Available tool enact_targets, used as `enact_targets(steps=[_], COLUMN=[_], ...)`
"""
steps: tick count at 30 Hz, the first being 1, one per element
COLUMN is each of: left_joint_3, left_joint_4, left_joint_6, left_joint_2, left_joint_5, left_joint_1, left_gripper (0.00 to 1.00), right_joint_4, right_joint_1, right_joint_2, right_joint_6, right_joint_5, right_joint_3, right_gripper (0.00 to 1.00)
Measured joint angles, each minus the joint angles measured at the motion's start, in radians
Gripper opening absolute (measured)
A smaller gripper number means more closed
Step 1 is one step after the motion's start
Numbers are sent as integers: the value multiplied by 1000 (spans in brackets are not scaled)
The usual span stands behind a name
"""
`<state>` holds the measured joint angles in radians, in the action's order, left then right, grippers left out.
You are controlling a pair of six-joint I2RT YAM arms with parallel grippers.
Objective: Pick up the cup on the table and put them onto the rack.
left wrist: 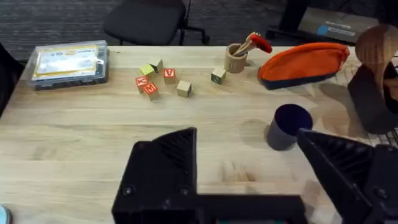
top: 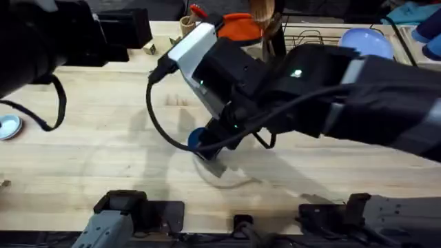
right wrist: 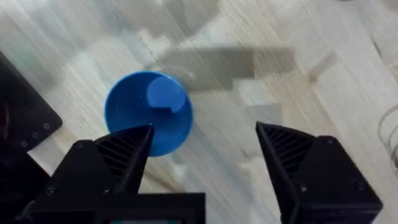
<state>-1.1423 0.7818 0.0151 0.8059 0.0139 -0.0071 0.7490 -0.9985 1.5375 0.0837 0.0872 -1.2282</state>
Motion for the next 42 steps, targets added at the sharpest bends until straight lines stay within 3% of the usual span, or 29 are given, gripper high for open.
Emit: enact_targets(steps=[10, 17, 20, 21, 29, 32, 40, 41, 42], left_joint_3=[0, 0, 0, 0, 0, 0, 0, 0, 0], left_joint_4=[0, 0, 3, 17, 26, 26, 26, 25, 25], left_joint_6=[0, 0, 0, 0, 0, 0, 0, 0, 0], left_joint_2=[0, 0, 0, 0, 0, 0, 0, 0, 0], left_joint_5=[0, 0, 0, 0, 0, 0, 0, 0, 0], left_joint_1=[0, 0, 0, 0, 0, 0, 0, 0, 0], left_gripper=[999, 999, 999, 999, 999, 999, 999, 999, 999], right_joint_4=[-15, -19, -20, -21, -16, -2, 37, 36, 35], right_joint_1=[0, 0, 0, 0, 5, 62, 324, 419, 449], right_joint_2=[67, 80, 80, 80, 67, -21, -286, -360, -382], right_joint_6=[3, 7, 13, 18, 18, 17, 17, 18, 17], right_joint_5=[3, 3, 3, 1, -1, 0, 3, 3, 3], right_joint_3=[0, 0, 0, 0, -6, -9, -20, -20, -20], right_gripper=[994, 843, 442, 62, 32, 32, 32, 32, 32])
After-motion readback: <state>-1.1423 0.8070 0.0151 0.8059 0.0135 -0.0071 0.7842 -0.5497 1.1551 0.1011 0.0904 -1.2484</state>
